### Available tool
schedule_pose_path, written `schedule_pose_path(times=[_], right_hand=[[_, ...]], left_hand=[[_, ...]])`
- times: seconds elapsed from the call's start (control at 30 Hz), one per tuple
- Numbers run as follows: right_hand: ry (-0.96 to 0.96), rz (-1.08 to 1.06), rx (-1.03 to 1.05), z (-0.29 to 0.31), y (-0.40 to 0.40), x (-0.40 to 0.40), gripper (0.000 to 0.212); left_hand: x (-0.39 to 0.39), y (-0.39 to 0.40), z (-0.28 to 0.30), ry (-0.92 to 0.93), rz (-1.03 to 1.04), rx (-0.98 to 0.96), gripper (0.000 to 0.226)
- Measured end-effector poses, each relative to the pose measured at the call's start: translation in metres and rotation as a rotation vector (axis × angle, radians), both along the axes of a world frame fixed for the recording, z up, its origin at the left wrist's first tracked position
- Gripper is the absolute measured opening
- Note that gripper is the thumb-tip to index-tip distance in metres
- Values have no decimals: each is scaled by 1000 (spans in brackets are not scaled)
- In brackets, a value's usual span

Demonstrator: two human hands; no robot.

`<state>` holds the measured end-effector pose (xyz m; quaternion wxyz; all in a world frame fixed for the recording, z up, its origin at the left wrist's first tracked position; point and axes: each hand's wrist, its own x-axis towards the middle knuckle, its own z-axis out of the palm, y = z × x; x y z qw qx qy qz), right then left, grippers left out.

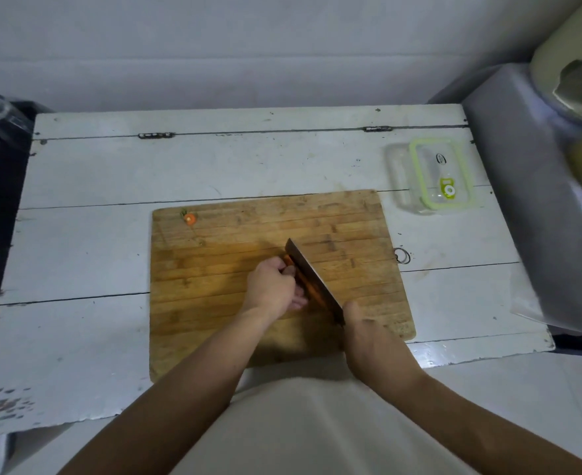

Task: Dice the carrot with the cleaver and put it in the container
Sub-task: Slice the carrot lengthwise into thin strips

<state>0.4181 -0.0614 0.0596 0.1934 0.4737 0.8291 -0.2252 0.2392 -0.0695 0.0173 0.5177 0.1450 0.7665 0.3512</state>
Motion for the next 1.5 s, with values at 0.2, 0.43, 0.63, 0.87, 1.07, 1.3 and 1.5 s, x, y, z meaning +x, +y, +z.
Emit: schedule_pose_path(times=[0.2, 0.43, 0.63, 0.87, 1.07, 1.3, 1.5], right_hand=[[83, -23, 18, -10, 13, -11, 18], [59, -85, -62, 3, -2, 20, 23], [96, -31, 17, 0, 14, -25, 22], [87, -51, -35, -3, 2, 20, 21], [189, -40, -55, -5, 25, -18, 11], [248, -93, -142, 3, 38, 15, 20], [230, -64, -105, 4, 26, 8, 8]], left_hand=[[4, -1, 2, 45, 7, -15, 20], [5, 0, 1, 48, 9, -22, 20], [7, 1, 0, 39, 29, -19, 22], [9, -1, 0, 38, 34, -24, 19], [10, 1, 3, 34, 61, -35, 21], [16, 3, 12, 25, 120, -94, 19], [34, 8, 19, 208, -88, -157, 25]])
